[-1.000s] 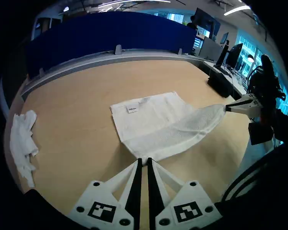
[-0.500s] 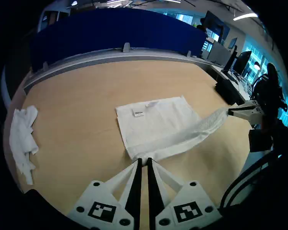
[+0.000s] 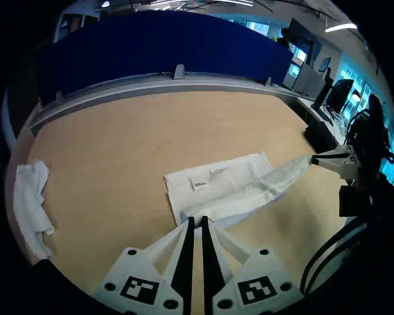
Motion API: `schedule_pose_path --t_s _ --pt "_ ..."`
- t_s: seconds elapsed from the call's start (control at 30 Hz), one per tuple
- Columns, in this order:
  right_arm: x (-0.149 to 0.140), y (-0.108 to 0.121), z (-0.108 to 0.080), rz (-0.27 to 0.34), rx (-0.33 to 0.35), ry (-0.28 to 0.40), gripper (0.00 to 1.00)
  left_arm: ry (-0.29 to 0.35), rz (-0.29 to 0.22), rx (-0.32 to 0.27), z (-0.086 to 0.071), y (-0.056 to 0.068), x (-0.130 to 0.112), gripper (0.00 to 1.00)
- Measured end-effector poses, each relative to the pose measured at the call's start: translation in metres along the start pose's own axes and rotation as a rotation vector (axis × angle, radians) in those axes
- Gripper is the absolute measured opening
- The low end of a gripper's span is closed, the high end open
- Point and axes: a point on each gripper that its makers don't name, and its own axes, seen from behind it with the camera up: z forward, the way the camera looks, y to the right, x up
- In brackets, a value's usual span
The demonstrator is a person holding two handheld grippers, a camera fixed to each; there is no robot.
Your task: Fold towel
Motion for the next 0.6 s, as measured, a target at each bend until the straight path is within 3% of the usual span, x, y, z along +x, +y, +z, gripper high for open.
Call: schedule_pose_path --t_s 0.27,0.6 --pt "-0.001 0.011 0.03 0.015 -0.006 -0.029 0.04 -0.045 0.021 0.001 0.036 -0.012 0.005 0.1" --pt "-0.013 0.021 0.055 0.055 -0.008 -0.063 0.04 -0.081 0.029 -0.003 0.06 -0.019 -0.008 0.1"
